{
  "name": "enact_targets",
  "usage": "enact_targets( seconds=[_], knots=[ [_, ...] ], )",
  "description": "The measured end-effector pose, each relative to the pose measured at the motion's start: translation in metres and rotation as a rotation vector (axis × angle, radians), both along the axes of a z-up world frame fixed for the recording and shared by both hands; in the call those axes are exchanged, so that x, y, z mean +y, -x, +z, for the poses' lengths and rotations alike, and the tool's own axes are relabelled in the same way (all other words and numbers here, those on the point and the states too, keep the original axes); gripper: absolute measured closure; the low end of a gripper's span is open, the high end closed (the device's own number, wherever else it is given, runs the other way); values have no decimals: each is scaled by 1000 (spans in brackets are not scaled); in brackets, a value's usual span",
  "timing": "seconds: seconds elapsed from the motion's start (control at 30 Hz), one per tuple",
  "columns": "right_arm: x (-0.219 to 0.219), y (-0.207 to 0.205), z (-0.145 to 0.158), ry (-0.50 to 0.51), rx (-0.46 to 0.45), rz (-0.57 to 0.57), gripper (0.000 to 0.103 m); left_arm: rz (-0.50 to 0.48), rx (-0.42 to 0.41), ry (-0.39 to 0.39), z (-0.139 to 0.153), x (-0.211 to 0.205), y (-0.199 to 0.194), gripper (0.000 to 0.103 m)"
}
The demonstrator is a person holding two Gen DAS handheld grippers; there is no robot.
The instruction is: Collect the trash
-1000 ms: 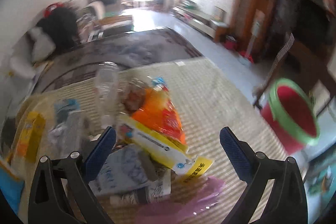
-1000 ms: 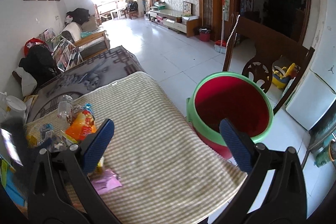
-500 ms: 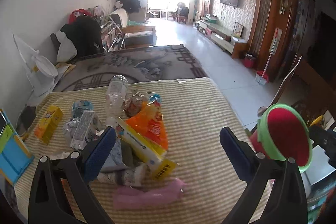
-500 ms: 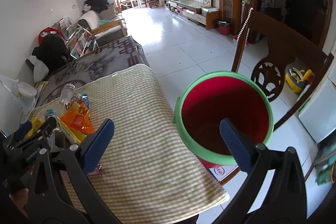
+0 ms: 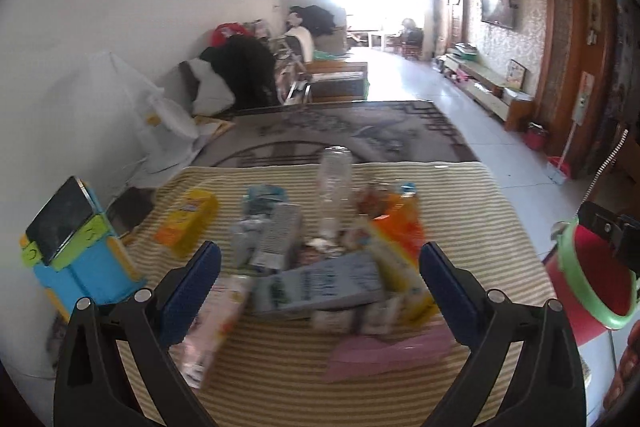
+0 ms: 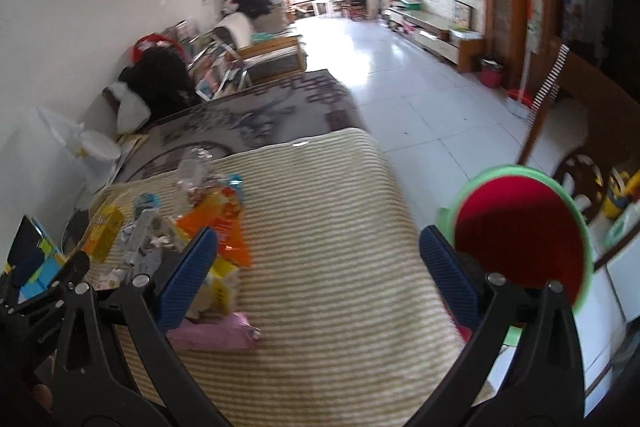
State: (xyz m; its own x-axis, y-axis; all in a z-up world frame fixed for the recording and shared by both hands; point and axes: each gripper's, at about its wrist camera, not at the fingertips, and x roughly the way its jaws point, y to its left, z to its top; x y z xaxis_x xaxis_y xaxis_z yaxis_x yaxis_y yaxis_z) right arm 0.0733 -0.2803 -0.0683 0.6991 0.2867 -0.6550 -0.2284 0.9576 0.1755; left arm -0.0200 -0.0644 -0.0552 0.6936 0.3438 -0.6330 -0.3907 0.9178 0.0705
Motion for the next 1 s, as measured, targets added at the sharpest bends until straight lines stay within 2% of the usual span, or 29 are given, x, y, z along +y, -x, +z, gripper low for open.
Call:
enact_targets(
  seconds=[0.23, 0.4, 0.7, 1.0],
  knots=[
    [66, -9, 11, 53, -51, 24, 4, 25, -15, 21, 0, 67, -13, 8],
    [94, -11, 16, 80, -73, -27, 4, -35, -20, 13, 0, 97, -36, 8],
    [112, -12, 25, 121, -90, -151, 4, -143, -20, 56, 0, 121, -63, 8],
    [129, -3, 26, 149, -99, -180, 4, -201, -42, 60, 4, 132, -58, 8]
  ],
)
